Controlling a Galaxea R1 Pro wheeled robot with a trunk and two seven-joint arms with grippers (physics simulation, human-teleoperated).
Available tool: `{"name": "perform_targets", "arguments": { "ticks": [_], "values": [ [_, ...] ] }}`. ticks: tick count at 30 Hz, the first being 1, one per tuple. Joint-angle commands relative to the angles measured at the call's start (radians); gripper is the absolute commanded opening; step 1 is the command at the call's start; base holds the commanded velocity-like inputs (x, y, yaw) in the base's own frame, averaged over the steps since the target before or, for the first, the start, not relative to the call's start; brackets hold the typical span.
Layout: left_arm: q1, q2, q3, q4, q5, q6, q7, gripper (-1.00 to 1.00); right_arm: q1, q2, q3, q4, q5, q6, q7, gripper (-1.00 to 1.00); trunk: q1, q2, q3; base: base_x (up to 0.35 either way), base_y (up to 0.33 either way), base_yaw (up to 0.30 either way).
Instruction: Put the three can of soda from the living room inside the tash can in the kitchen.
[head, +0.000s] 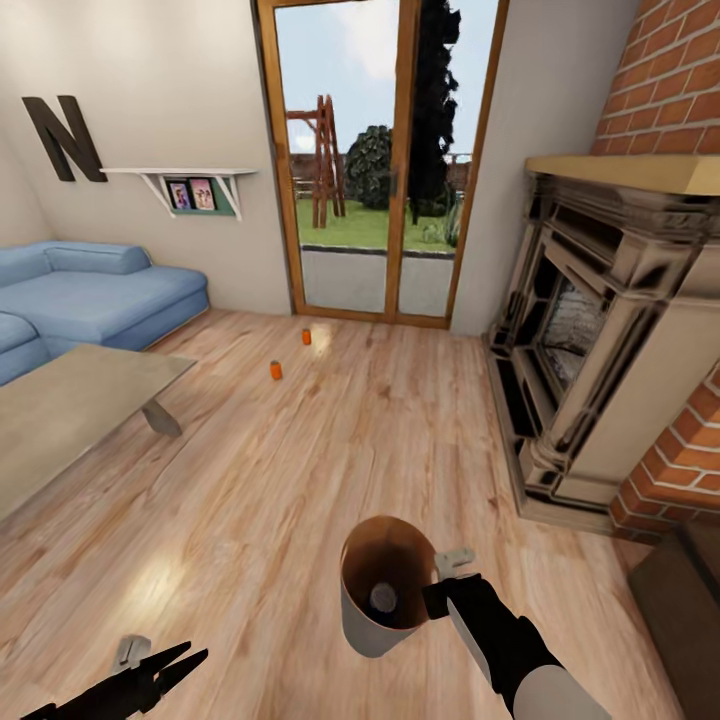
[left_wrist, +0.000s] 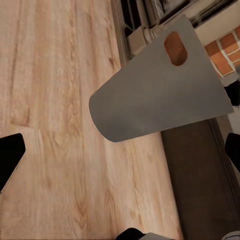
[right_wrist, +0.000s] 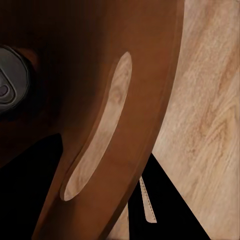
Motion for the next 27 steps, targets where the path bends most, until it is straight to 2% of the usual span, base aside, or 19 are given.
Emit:
{"name": "perform_targets", "arguments": {
  "ticks": [1, 9, 15, 27],
  "values": [
    [0.000, 0.000, 0.000, 0.000, 0.000, 0.000, 0.000, 1.00, 0.000, 0.000, 0.000, -0.001, -0.005, -0.001, 0.009, -1.00, 0.000, 0.000, 0.000, 0.347, 0.000, 0.000],
    [0.000, 0.000, 0.000, 0.000, 0.000, -0.001, 0.000, 1.00, 0.000, 0.000, 0.000, -0.001, -0.005, -0.001, 0.010, -1.00, 0.000, 0.000, 0.000, 0.300, 0.014, 0.000],
    [0.000, 0.000, 0.001, 0.000, 0.000, -0.002, 0.000, 1.00, 0.000, 0.000, 0.000, -0.001, -0.005, -0.001, 0.009, -1.00, 0.000, 0.000, 0.000, 0.058, 0.007, 0.020],
    [0.000, 0.000, 0.001, 0.000, 0.000, -0.002, 0.000, 1.00, -0.001, 0.000, 0.000, -0.001, -0.005, -0.001, 0.009, -1.00, 0.000, 0.000, 0.000, 0.010, 0.000, 0.198]
  ]
}}
